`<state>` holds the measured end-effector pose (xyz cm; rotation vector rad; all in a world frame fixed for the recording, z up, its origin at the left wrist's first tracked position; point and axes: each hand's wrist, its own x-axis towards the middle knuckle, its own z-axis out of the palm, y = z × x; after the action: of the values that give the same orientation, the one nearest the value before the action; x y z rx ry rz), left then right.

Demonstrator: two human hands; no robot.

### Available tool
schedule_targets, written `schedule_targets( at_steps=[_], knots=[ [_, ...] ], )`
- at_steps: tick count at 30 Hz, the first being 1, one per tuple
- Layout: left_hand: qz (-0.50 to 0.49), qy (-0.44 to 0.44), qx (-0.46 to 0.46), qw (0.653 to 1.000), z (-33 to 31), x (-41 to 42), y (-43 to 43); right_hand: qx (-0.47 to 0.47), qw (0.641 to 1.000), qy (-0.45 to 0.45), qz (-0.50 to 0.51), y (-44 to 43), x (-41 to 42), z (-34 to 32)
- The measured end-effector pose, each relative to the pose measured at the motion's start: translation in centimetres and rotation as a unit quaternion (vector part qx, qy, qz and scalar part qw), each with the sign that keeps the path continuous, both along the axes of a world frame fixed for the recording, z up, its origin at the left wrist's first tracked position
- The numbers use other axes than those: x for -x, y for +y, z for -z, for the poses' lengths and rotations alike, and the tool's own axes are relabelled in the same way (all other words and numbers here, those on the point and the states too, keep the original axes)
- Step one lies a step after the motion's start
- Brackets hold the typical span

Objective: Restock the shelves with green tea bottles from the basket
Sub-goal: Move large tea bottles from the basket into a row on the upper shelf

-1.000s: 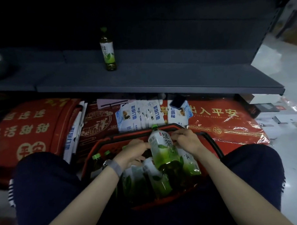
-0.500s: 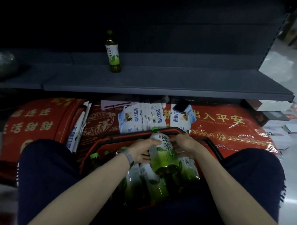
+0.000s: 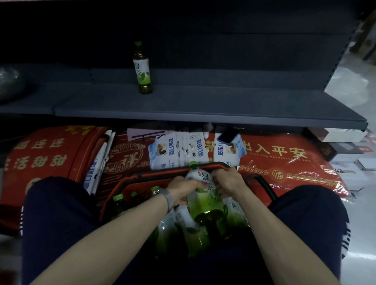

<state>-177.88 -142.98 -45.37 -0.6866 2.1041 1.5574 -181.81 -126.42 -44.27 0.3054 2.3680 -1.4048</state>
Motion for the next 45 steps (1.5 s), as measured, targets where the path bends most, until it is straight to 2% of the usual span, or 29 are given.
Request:
schedule_targets(
  at_steps=[5,9,13,18,25,33,38,45],
  knots=[
    [-0.011,0.046,0.014,0.999,0.7,-0.5,-1.9,0.053,0.999,-0.012,0.003,-0.2,-0.3,-0.7],
    [-0.032,0.085,-0.042,0.995,0.0,-1.5,-4.2,0.150,0.988,-0.012,-0.023,-0.2,-0.5,-1.0],
    [-0.055,0.125,-0.090,0.987,-1.7,-2.0,-6.3,0.261,0.962,-0.035,-0.076,-0.4,-0.9,-1.4],
    [-0.039,0.199,-0.090,0.975,-4.9,-2.5,-8.0,0.310,0.920,-0.095,-0.221,-1.6,-2.2,-2.0],
    [0.015,0.223,-0.100,0.969,-7.4,-3.0,-8.2,0.398,0.892,-0.045,-0.210,-3.5,-3.9,-2.6],
    [0.097,0.283,0.030,0.954,-7.9,-4.0,-6.9,0.358,0.922,0.024,-0.148,-4.8,-4.8,-3.3],
    [0.101,0.307,-0.012,0.946,-10.3,-3.1,-7.6,0.332,0.931,0.076,-0.133,-4.9,-5.2,-6.4],
    [0.118,0.404,-0.019,0.907,-17.2,-2.2,-8.3,0.279,0.928,0.162,-0.184,-4.9,-4.8,-14.3]
  ],
)
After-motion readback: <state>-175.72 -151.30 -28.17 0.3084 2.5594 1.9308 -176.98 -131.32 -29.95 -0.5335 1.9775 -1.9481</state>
